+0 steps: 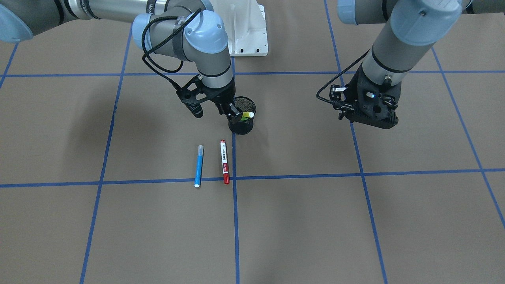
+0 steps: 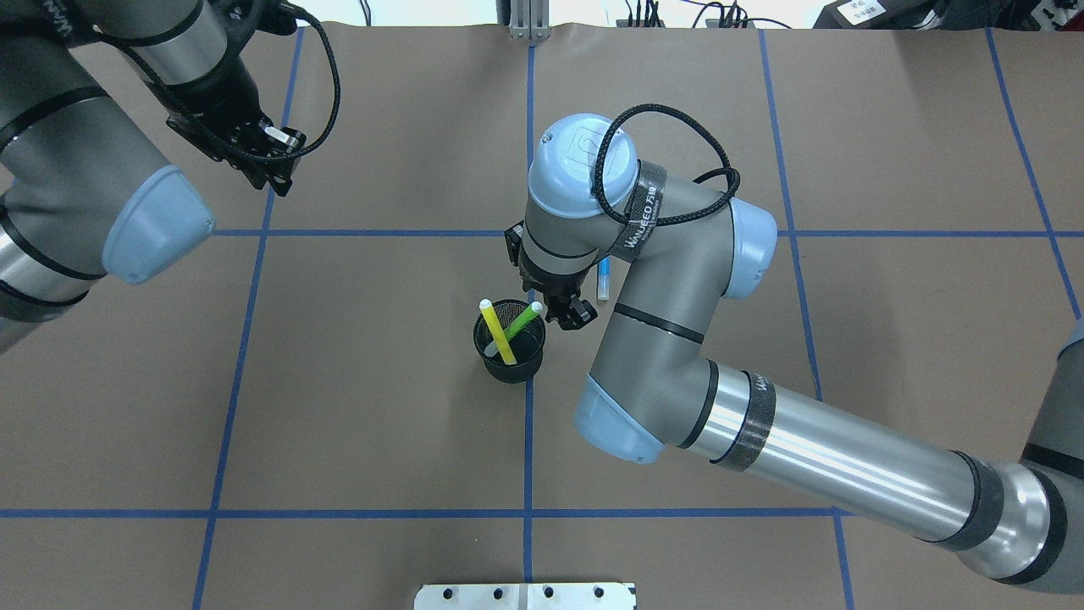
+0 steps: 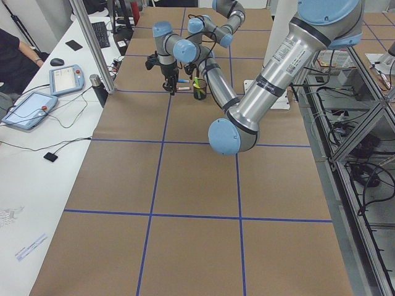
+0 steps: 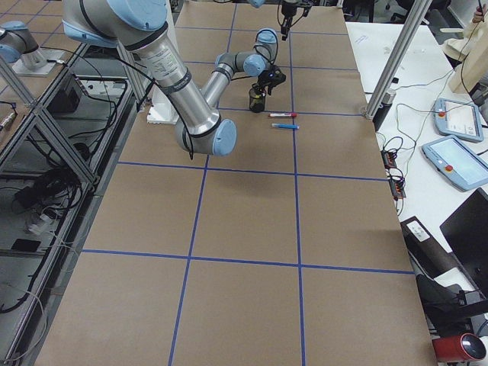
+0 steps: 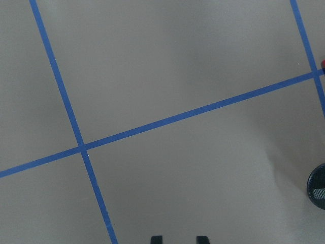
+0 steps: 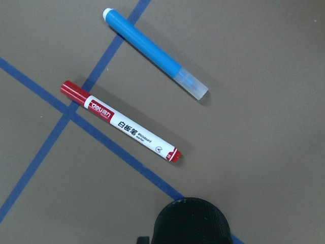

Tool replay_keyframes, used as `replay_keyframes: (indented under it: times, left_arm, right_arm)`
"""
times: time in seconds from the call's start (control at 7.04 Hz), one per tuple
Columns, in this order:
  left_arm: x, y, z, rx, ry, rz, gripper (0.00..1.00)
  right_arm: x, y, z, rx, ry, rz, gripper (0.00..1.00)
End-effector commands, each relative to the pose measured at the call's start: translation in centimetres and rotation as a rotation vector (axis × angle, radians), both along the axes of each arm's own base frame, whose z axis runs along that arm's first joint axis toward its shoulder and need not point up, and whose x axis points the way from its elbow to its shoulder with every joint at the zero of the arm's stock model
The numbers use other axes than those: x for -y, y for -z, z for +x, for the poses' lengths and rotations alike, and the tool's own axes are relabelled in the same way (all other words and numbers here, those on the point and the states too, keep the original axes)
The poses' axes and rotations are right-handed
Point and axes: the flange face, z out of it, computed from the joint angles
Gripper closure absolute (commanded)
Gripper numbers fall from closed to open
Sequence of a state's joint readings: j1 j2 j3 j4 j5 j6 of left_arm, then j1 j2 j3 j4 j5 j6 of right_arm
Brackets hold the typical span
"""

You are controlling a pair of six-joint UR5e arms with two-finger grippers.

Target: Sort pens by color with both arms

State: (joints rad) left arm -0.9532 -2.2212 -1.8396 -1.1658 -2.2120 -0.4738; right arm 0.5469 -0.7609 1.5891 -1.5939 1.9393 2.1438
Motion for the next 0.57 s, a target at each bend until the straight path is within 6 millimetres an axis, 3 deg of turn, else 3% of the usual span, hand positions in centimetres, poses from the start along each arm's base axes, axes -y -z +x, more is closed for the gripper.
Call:
replay_keyframes:
  times: [0.0, 0.43]
  left_arm:
    - [0.03, -0.07, 0.06, 0.001, 0.000, -0.002, 0.65]
    - [0.04, -0.08, 0.06, 0.002, 0.000, -0.001, 0.65]
  right_arm:
    - [0.03, 0.03, 0.04, 0.002, -0.001, -0.001, 0.47]
    - [-0.29, 0.43, -0.27, 0.008, 0.001, -0.003, 0.47]
